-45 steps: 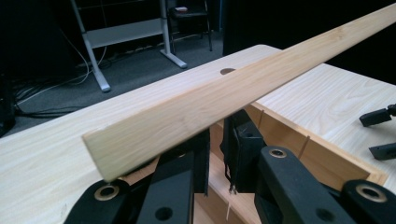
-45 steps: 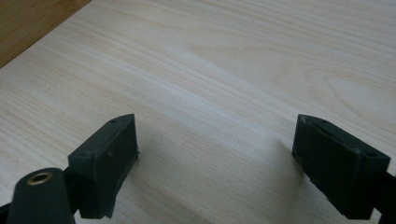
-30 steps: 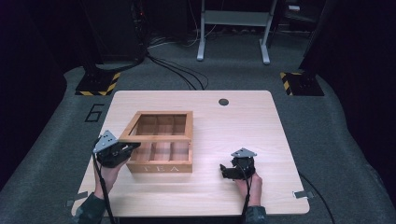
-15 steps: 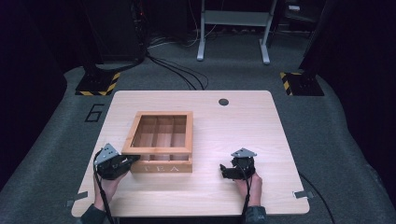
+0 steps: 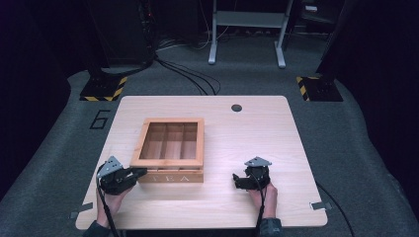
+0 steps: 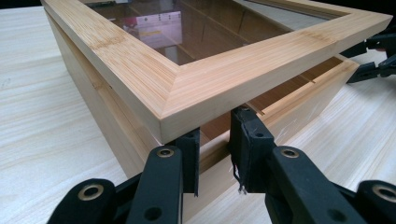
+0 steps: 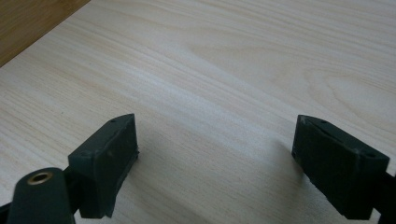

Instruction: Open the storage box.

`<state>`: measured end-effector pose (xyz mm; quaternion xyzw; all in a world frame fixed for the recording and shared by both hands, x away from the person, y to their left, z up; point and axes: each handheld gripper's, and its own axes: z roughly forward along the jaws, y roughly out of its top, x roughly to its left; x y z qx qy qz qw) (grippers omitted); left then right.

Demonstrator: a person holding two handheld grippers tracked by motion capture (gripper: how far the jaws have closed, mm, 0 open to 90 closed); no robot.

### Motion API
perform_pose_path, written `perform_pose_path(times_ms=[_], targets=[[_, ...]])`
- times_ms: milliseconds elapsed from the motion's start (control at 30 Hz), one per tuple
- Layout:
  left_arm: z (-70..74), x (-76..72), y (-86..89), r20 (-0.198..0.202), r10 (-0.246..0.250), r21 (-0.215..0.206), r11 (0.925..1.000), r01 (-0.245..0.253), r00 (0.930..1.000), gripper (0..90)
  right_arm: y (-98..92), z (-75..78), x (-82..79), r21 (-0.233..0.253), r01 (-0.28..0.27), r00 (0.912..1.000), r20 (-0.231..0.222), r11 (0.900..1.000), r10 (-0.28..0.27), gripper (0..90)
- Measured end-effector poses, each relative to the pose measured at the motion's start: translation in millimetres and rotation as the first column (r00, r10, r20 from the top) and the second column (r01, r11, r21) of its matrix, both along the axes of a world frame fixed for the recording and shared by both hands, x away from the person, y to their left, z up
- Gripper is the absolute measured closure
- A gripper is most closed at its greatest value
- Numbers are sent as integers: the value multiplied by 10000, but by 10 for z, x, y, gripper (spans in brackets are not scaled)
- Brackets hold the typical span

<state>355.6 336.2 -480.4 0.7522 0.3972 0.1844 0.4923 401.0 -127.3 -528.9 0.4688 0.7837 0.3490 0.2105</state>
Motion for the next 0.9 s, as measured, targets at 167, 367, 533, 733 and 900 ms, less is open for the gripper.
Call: perform_pose_path(times_ms=[167, 367, 533, 733, 900], targets=[[-1, -25, -6, 138, 140, -21, 9999, -139, 9998, 732, 0, 0, -1, -4, -5, 10000, -1, 10000, 5, 137], [1, -71, 29, 150, 295, -209, 9994, -292, 9995, 732, 1, 0, -1, 6, 11, 10000, 7, 10000, -11, 138], [0, -143, 51, 122, 284, -243, 9993, -281, 9995, 731, 1, 0, -1, -5, -10, 10000, 4, 10000, 10, 138], [-25, -190, 60, -70, 221, -98, 9997, -222, 9997, 723, 0, 0, 0, 1, -9, 10000, 3, 10000, 9, 138], [-150, -253, 64, -223, 103, 55, 9999, -102, 9997, 702, -1, 0, 1, 9, -8, 10000, -7, 10000, 8, 140]])
